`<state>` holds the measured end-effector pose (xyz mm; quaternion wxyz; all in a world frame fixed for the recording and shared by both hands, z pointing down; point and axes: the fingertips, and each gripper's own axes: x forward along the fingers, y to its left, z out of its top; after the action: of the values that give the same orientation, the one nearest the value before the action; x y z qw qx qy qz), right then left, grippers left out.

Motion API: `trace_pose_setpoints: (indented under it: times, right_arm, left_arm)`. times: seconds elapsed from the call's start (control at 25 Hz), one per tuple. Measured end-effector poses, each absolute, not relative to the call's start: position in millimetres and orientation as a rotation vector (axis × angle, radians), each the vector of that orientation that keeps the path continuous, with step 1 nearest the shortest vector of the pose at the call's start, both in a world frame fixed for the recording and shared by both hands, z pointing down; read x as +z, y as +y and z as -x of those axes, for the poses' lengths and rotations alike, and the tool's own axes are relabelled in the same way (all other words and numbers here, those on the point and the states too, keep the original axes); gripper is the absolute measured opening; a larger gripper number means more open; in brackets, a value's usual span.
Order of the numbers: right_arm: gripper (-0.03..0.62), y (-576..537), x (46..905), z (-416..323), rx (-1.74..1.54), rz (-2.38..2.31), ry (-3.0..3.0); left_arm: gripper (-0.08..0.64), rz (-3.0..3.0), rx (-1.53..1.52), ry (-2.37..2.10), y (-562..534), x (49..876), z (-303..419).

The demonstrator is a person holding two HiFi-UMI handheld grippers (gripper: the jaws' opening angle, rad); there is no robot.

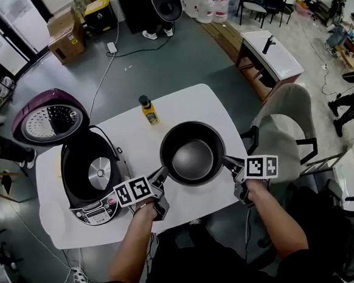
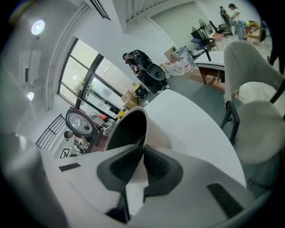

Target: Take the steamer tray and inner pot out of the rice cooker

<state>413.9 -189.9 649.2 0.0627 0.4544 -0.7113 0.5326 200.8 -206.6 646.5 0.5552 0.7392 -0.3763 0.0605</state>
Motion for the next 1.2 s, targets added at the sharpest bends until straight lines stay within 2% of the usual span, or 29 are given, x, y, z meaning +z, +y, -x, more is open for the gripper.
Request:
trace_pose_setpoints:
  times: [0.16, 0.24, 0.32, 0.52, 0.88, 1.2]
  right_arm:
    - [0.063, -191.0, 649.0, -413.7, 1.519, -1.396, -2.187]
    - [0.174, -192.2, 645.2, -419.1, 1.436, -1.439, -2.184]
    - [0.183, -194.0, 635.2, -427.1, 1.357, -1.515, -2.182]
    - [0.190, -199.6, 578.3, -422.9, 1.156, -1.676, -2.270]
    - [0.186, -207.8, 426.2, -329.3, 0.588, -1.651, -2.658]
    - [0.121, -206.3, 348.4, -217.0, 0.136, -1.453, -2.822]
  left_arm:
    - [0.041, -1.756, 0.124, -0.909, -207.2, 646.6, -198.4]
    - [0.120, -1.793, 0.122, -0.945, -209.6, 639.0, -194.9]
    - [0.173, -1.855, 0.145, -0.990, -211.4, 623.3, -188.8]
    - [0.241, -2.144, 0.238, -1.171, -215.1, 549.2, -172.3]
    - [0.190, -2.424, 0.115, -1.505, -210.9, 426.5, -122.5]
    - [0.115, -2.519, 0.155, -1.771, -194.1, 368.4, -41.6]
